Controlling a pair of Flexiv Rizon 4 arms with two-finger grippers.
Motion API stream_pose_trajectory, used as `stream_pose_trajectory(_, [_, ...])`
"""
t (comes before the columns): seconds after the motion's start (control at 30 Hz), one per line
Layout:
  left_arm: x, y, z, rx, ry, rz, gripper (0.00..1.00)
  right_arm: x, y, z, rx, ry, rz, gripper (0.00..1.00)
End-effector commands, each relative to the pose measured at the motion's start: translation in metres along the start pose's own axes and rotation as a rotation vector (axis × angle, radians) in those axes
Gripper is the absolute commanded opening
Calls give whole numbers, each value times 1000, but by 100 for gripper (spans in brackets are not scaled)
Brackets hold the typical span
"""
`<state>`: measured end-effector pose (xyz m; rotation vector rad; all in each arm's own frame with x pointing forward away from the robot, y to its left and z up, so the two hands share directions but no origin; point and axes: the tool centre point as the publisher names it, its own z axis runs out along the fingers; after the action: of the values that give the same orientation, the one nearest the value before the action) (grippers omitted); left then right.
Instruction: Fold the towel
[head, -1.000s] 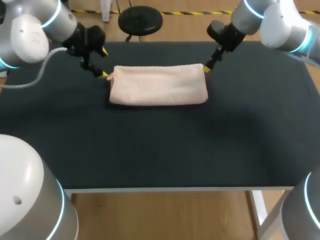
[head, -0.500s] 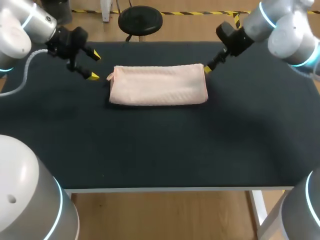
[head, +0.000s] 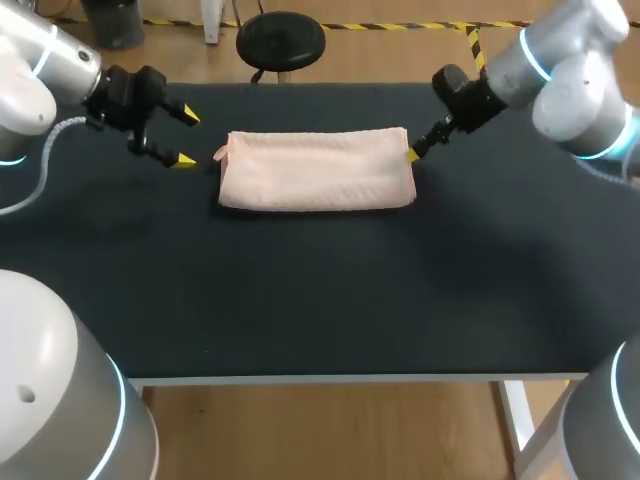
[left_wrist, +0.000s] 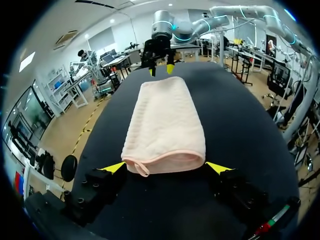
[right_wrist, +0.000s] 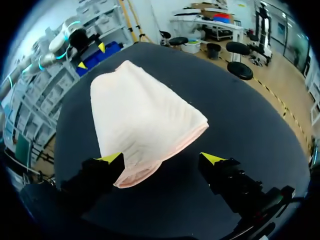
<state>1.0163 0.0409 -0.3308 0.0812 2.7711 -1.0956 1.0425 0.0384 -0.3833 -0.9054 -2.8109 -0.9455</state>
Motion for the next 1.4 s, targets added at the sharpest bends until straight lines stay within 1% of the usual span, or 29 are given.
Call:
stream_pose_trajectory(0.03, [4, -2, -2, -5, -5, 1, 100, 2, 8, -5, 55, -8, -44, 100])
stream_pose_trajectory(0.3, [4, -2, -2, -5, -5, 1, 100, 2, 8, -5, 55, -8, -44, 100])
stream_pose_trajectory(0.33, [4, -2, -2, -5, -5, 1, 100, -6, 9, -6, 45, -17, 13, 100])
stream_pose_trajectory(0.37, [4, -2, -2, -5, -5, 1, 100, -13, 10, -7, 11, -11, 116, 100])
stream_pose_trajectory(0.4, [4, -2, -2, -5, -5, 1, 100, -17, 10, -7, -26, -10, 164, 100])
stream_pose_trajectory(0.47, [4, -2, -2, -5, -5, 1, 100, -21, 7, -5, -70, -2, 332, 100])
stream_pose_trajectory(0.5, [4, -2, -2, -5, -5, 1, 100, -21, 4, -3, -88, -8, 381, 100])
stream_pose_trajectory(0.57, [4, -2, -2, -5, -5, 1, 100, -19, -1, 2, -132, 30, 486, 100])
stream_pose_trajectory(0.6, [4, -2, -2, -5, -5, 1, 100, -17, -4, 4, -148, 46, 509, 100])
stream_pose_trajectory(0.67, [4, -2, -2, -5, -5, 1, 100, -14, -7, 8, -192, 104, 588, 100])
stream_pose_trajectory(0.73, [4, -2, -2, -5, -5, 1, 100, -10, -8, 11, -220, 158, 627, 100])
stream_pose_trajectory(0.87, [4, -2, -2, -5, -5, 1, 100, 0, -9, 13, -270, 261, 687, 100])
stream_pose_trajectory(0.97, [4, -2, -2, -5, -5, 1, 100, 5, -11, 15, -267, 258, 697, 100])
stream_pose_trajectory(1.07, [4, -2, -2, -5, -5, 1, 100, 4, -14, 18, -252, 260, 719, 100])
stream_pose_trajectory(1.13, [4, -2, -2, -5, -5, 1, 100, 2, -15, 21, -227, 270, 741, 100])
stream_pose_trajectory(1.4, [4, -2, -2, -5, -5, 1, 100, -3, -7, 25, -174, 277, 716, 100])
